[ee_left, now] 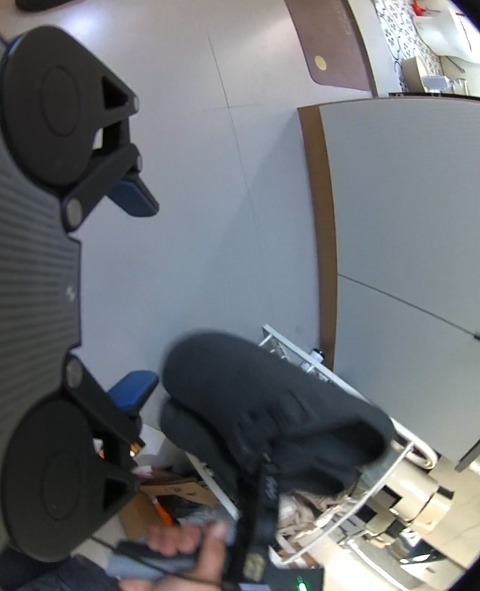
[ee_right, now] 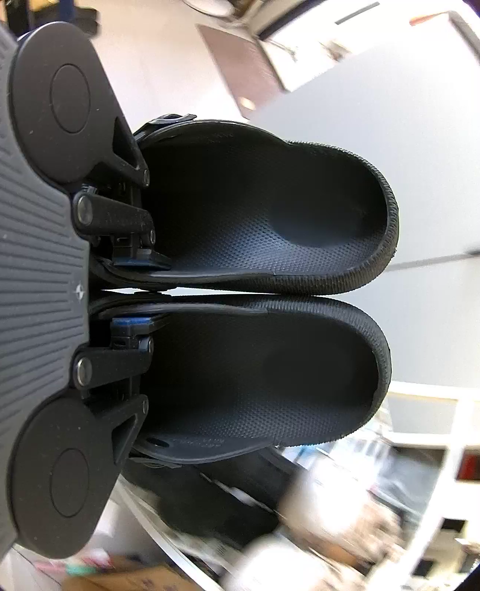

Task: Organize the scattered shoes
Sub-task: 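Lift the black clogs with the right tool up to the rack top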

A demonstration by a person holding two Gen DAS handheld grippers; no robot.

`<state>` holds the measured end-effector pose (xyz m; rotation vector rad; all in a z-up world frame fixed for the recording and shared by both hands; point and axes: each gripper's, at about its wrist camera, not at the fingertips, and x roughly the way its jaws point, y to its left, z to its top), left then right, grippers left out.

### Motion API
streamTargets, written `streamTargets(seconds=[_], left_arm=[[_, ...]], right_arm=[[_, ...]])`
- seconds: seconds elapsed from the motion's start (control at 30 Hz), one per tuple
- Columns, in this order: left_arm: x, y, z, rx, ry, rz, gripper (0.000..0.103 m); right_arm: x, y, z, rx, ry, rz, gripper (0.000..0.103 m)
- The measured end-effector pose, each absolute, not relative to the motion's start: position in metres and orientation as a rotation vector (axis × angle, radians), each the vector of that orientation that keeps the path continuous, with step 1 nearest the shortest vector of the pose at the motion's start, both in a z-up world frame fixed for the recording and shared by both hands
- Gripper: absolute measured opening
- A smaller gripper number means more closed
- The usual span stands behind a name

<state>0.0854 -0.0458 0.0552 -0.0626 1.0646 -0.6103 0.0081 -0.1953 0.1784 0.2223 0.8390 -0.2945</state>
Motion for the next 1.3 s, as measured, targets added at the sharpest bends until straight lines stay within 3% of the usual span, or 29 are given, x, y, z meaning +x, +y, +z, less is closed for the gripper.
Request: streamTargets(seconds=[0.37, 0.67, 1.03, 1.3], left_arm=[[0.071, -0.057, 0.071, -0.064, 0.918, -0.756, 0.092], [0.053, -0.073, 0.078, -0.032, 0.832, -0.867, 0.092], [0.049, -0.066, 0.096, -0.104, 0.67, -0.83, 0.094], [0.059, -0.072, 0.092, -0.152, 0.64, -0.834, 0.094]], right_arm=[[-0.002, -0.207, 0.325, 0.174, 0.643, -0.415, 0.026], [0.045, -0.367, 0.301, 0.154, 0.55, -0.492, 0.026], [0.059, -0.456, 0.367, 0.199, 0.479, -0.604, 0.026], [0.072, -0.526, 0.366, 0.31, 0.518, -0.694, 0.026]])
